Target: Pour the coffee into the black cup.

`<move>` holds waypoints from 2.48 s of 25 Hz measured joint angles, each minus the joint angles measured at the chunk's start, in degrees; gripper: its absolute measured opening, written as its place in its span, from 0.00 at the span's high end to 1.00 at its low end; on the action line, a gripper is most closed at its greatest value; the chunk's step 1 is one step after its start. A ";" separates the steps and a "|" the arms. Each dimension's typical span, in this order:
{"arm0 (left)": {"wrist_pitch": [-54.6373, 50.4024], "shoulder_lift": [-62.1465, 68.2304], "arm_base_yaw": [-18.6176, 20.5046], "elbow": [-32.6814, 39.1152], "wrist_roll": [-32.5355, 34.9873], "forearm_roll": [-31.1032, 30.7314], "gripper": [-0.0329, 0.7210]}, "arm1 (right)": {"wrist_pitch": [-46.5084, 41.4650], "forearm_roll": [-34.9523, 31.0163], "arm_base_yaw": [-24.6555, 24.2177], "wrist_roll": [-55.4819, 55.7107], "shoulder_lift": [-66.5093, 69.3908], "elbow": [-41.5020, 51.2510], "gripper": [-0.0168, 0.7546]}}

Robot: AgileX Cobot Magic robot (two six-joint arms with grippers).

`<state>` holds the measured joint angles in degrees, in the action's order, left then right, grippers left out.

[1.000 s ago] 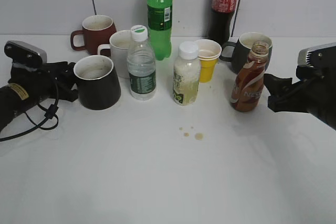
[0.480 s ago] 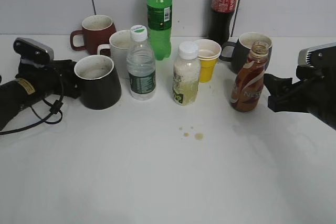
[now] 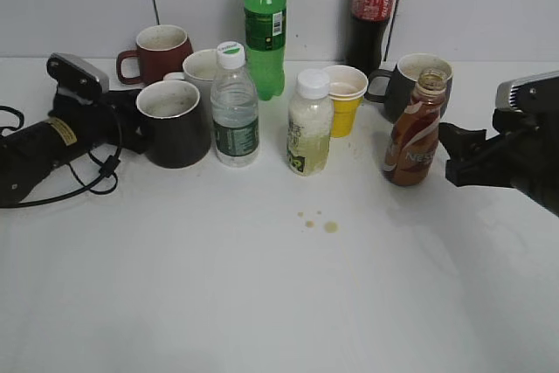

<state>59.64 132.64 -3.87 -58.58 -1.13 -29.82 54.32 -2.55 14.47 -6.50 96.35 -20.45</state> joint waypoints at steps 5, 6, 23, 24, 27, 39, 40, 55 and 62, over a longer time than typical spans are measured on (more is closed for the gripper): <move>0.13 0.83 0.00 -1.90 -0.47 -1.32 0.83 | 0.00 2.09 0.00 0.00 0.00 0.00 0.26; 0.45 0.83 0.00 -2.01 -1.17 -1.32 0.86 | 0.00 2.55 0.00 0.00 0.00 0.00 0.26; 5.34 -8.30 0.01 13.12 0.59 4.10 0.91 | 6.79 3.26 0.00 0.04 8.01 0.04 0.21; 5.66 -9.18 0.01 14.24 0.66 4.37 0.91 | 7.73 3.26 0.00 0.04 8.62 0.04 0.20; 5.78 -11.54 0.01 17.18 0.71 6.20 0.91 | 11.32 3.26 0.00 0.84 11.41 0.04 0.19; 5.84 -22.90 -1.46 23.37 0.71 7.57 0.91 | 14.85 7.24 0.00 5.42 23.70 -4.54 0.18; 5.84 -23.45 -1.86 23.52 0.71 7.57 0.91 | 14.85 7.55 0.00 5.44 24.17 -5.42 0.18; 6.05 -24.49 -12.92 23.83 0.71 8.17 0.91 | 15.20 7.44 0.00 7.81 32.19 -17.24 0.32; 5.57 -24.49 -17.42 23.83 0.71 9.40 0.91 | 13.97 8.48 0.00 7.37 30.73 -17.02 0.33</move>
<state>65.21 108.15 -21.29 -34.75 -0.42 -20.41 68.29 5.93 14.47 0.87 127.09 -37.46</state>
